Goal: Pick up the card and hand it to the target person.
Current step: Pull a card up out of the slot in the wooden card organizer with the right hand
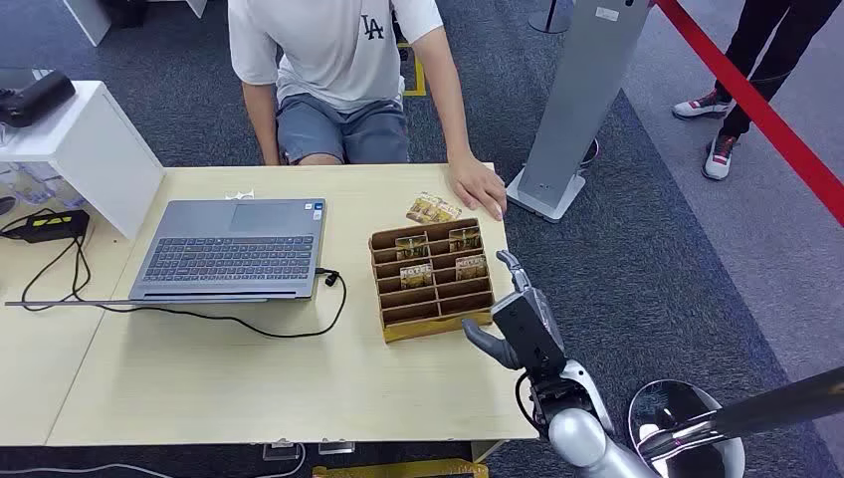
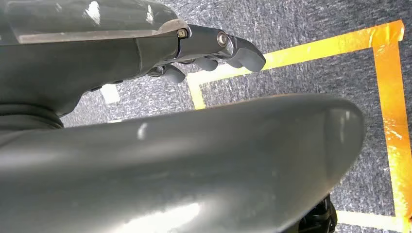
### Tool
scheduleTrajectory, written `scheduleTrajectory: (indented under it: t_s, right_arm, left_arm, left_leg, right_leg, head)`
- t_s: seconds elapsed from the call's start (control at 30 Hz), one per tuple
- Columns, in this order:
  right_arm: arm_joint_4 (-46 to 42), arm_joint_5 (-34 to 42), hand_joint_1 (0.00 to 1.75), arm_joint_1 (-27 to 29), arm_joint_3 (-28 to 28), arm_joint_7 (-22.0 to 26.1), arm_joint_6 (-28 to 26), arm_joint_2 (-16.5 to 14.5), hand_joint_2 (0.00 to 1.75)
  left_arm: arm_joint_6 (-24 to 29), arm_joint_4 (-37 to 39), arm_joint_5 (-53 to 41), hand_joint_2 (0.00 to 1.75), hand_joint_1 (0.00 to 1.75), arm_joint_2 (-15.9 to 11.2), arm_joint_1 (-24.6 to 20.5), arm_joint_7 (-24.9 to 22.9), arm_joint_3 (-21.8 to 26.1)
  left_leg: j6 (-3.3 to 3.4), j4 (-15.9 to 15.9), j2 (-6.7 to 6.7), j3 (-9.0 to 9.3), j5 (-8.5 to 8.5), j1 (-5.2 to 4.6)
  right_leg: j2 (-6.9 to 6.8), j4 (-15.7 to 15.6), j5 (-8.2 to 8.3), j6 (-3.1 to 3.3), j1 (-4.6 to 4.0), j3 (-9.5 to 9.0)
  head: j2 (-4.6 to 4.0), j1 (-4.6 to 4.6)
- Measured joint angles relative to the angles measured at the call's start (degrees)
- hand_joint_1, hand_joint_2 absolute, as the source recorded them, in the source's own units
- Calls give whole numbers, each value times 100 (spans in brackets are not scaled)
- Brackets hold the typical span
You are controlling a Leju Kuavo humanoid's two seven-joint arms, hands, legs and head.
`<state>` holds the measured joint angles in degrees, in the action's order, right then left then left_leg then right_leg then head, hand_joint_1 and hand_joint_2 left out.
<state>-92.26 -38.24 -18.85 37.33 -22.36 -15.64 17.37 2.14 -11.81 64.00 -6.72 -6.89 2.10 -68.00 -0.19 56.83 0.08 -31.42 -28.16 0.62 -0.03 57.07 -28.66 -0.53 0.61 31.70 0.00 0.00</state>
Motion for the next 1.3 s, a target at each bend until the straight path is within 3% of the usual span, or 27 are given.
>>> scheduleTrajectory:
  t_s: [0.17,0.37,0.43,0.63,0.83,1.13,1.3]
  right_arm:
    - [83,-855,62,-336,271,-347,552,66,175]
    - [644,-1342,61,-877,756,-636,1194,32,175]
    - [814,-1477,57,-993,876,-701,1254,13,175]
    - [1247,-1797,81,-1332,1167,-893,1381,-12,175]
    - [1650,-1931,87,-1613,1308,-985,1353,-82,175]
    - [2049,-1836,64,-1800,1371,-1061,1231,-76,175]
    - [2067,-1835,60,-1819,1374,-1061,1234,-85,175]
  left_arm:
    - [-61,0,-13,0,0,-8,2,19,-12]
    - [-84,-11,-24,0,0,-40,1,4,-25]
    - [-50,-7,-29,0,0,-36,-1,4,-28]
    - [39,-25,-8,0,0,-4,5,-4,7]
    - [37,-28,-6,0,0,2,8,18,9]
    - [45,-27,2,0,0,8,10,-3,12]
    - [51,-27,2,0,0,15,8,-4,12]
  left_leg:
    - [-1,-2,-1,2,0,1]
    - [-1,-5,5,7,1,2]
    - [-1,-8,5,9,3,3]
    - [-1,-11,1,12,4,2]
    - [-1,-10,0,11,3,3]
    - [-1,-10,-9,10,4,4]
    - [-1,-9,-9,8,3,3]
  right_leg:
    - [-1,-3,0,0,-1,-3]
    - [5,-5,3,0,-2,-7]
    - [6,-9,5,0,-3,-10]
    - [1,-12,5,0,-2,-14]
    - [0,-12,4,0,-3,-14]
    - [-9,-13,3,0,-4,-17]
    - [-10,-11,2,0,-3,-15]
  head:
    - [0,0]
    - [0,0]
    - [0,0]
    - [0,0]
    - [0,0]
    - [0,0]
    - [0,0]
